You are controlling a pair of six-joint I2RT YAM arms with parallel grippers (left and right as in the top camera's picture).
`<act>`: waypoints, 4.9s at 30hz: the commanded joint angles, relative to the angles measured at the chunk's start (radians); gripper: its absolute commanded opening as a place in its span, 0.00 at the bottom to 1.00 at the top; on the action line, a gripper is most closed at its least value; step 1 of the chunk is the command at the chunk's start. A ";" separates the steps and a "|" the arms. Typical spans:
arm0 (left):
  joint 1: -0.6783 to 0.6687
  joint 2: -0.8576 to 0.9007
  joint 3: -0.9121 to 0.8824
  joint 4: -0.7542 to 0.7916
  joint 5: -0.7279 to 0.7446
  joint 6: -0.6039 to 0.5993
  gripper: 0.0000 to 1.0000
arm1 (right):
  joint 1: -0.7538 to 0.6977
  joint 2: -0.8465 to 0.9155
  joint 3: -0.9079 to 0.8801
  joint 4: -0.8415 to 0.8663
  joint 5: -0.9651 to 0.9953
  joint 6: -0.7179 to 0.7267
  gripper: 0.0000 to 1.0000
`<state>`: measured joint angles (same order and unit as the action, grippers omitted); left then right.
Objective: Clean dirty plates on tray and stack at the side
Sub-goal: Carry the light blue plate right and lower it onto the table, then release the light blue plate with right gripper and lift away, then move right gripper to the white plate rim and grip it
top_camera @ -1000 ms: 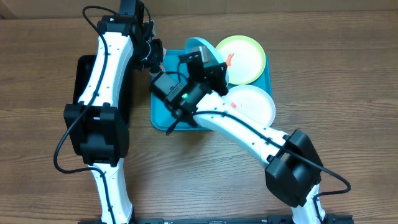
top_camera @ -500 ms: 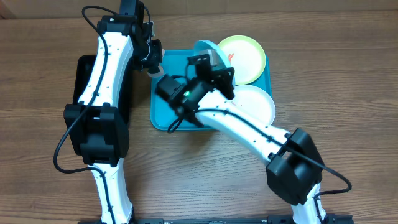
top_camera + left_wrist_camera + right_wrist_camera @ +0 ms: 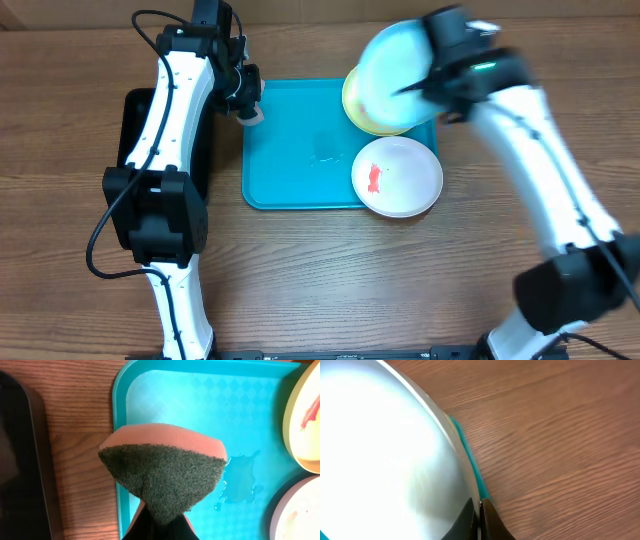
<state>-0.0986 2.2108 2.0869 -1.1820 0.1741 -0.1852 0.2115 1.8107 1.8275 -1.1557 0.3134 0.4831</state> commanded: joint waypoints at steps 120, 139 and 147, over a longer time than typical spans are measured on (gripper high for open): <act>-0.060 -0.006 0.010 0.021 -0.028 -0.002 0.04 | -0.455 0.016 -0.244 -0.018 -0.629 -0.307 0.74; -0.060 -0.006 0.010 0.034 -0.027 -0.002 0.05 | -0.190 0.018 -0.568 0.222 -0.419 -0.332 0.50; -0.059 -0.006 0.010 0.030 -0.027 -0.002 0.04 | -0.156 0.019 -0.632 0.315 -0.419 -0.335 0.49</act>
<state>-0.1513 2.2108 2.0869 -1.1522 0.1520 -0.1848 0.0414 1.8229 1.2198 -0.8547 -0.1192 0.1551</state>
